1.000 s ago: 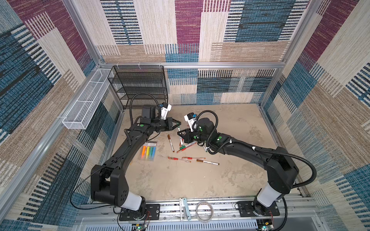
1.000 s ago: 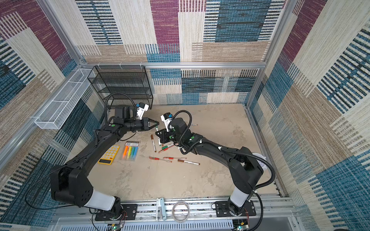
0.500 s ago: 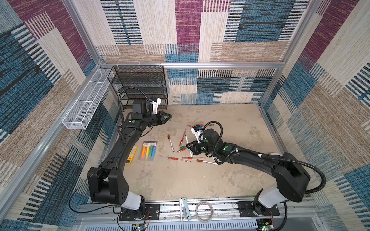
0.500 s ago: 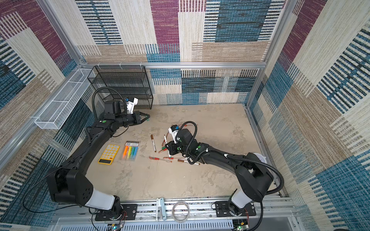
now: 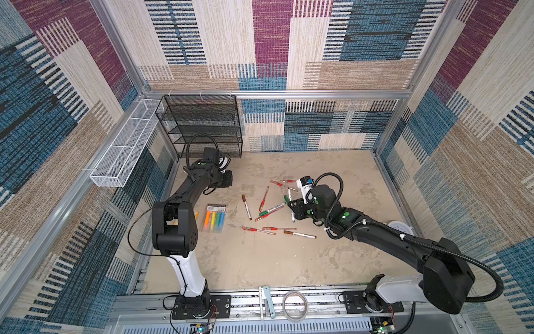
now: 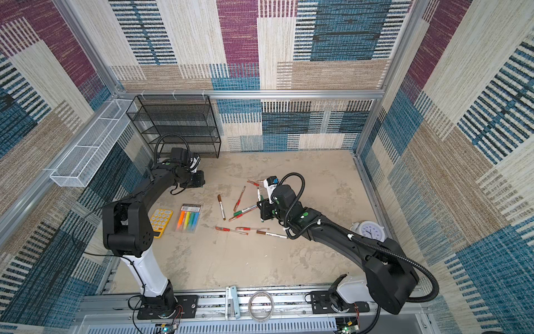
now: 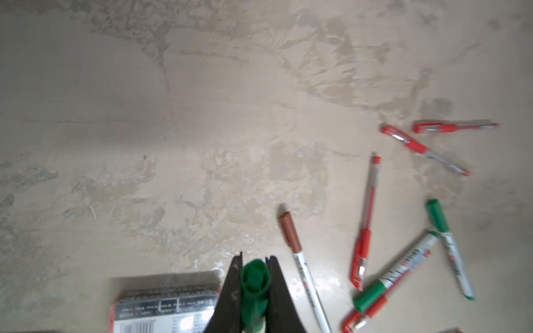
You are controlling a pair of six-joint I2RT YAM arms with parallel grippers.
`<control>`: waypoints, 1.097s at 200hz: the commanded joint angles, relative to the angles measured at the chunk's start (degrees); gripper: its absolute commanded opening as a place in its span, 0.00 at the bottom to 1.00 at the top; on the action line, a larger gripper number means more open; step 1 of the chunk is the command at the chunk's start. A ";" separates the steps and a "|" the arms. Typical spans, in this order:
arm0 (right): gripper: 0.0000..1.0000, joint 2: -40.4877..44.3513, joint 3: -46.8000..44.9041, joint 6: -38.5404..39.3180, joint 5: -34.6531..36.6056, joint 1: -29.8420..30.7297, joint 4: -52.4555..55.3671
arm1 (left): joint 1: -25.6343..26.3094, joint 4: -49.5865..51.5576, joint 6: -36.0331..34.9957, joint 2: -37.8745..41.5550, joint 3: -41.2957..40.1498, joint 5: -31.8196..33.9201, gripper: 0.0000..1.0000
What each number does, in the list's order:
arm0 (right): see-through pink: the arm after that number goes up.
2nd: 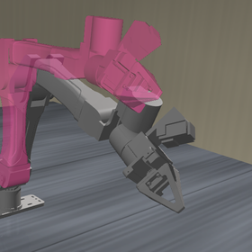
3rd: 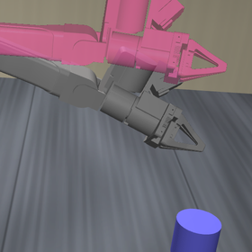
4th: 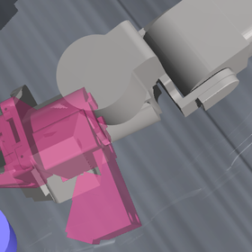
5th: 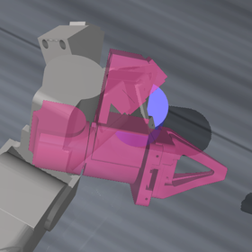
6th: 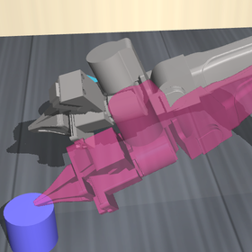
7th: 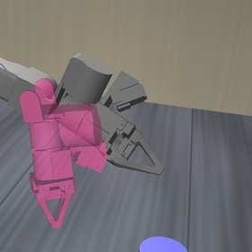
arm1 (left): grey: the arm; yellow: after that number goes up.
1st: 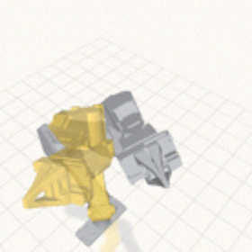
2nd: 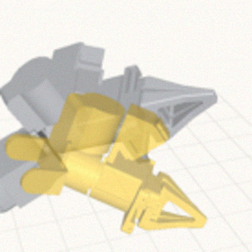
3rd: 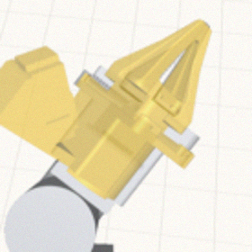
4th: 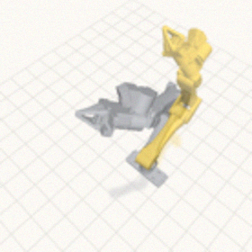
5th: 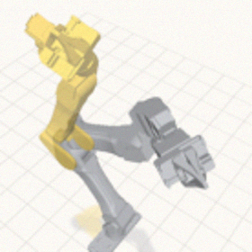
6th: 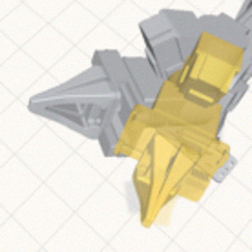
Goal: Remove pen caps from pens
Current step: Place the pen cap at the top-left of the table.
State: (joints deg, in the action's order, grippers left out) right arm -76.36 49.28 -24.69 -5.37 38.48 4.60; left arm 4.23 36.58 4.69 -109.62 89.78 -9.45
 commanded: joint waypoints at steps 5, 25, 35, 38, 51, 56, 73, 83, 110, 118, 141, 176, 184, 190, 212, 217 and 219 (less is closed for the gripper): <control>0.00 2.94 -1.81 -0.25 2.32 -1.74 2.49 | 0.08 5.55 -3.77 -5.34 5.34 3.69 0.00; 0.00 4.99 -3.04 0.34 3.35 -2.91 3.96 | 0.26 7.67 -3.26 -9.88 9.79 2.83 0.00; 0.00 5.98 -3.20 -0.10 3.44 -3.51 4.97 | 0.42 7.92 -3.69 -11.45 11.31 2.87 0.00; 0.00 6.30 -3.26 -0.14 3.44 -3.64 5.12 | 0.55 7.90 -3.78 -11.87 11.61 3.24 0.00; 0.00 7.83 -4.02 0.08 3.86 -3.76 5.62 | 0.82 7.96 -3.29 -14.13 13.49 5.18 0.00; 0.00 8.42 -4.18 0.23 4.19 -3.81 5.83 | 0.87 8.06 -3.11 -15.15 14.52 5.44 0.00; 0.00 10.17 -4.75 0.52 5.45 -4.11 7.19 | 1.49 9.59 -2.85 -19.01 18.05 6.95 0.00; 0.00 11.12 -4.79 0.30 5.96 -4.42 8.15 | 2.28 10.13 -3.47 -20.92 19.73 8.90 0.00; 0.00 14.02 -5.73 0.40 6.81 -4.72 8.89 | 3.15 11.06 -2.85 -24.54 23.28 8.71 0.00; 0.00 14.67 -5.94 0.35 7.30 -4.81 9.28 | 3.45 11.63 -3.07 -25.74 24.82 9.15 0.00; 0.00 16.12 -6.04 -0.49 7.11 -4.90 10.82 | 4.01 11.99 -3.36 -27.74 26.90 10.57 0.00; 0.00 17.70 -7.23 -0.64 7.45 -4.99 11.41 | 4.08 13.99 -3.11 -29.82 30.22 10.00 0.05; 0.00 17.80 -6.76 -0.86 7.18 -4.99 11.87 | 4.13 13.72 -3.10 -29.40 29.50 10.33 0.06; 0.00 17.97 -6.44 -0.89 6.92 -4.99 11.92 | 4.12 13.51 -3.05 -29.24 29.15 10.27 0.07; 0.01 19.21 -6.96 -0.89 7.13 -5.00 11.42 | 3.90 14.34 -2.84 -30.08 30.27 10.02 0.11; 0.01 19.46 -7.18 -0.88 7.48 -4.99 11.40 | 3.94 14.43 -2.84 -30.19 30.39 10.13 0.12; 0.00 19.48 -7.18 -0.89 7.59 -4.99 11.44 | 3.99 14.54 -2.80 -30.12 30.31 10.19 0.13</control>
State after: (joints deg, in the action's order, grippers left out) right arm -57.95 42.24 -25.19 0.62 33.41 16.71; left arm 8.29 48.40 2.61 -138.78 119.59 -0.08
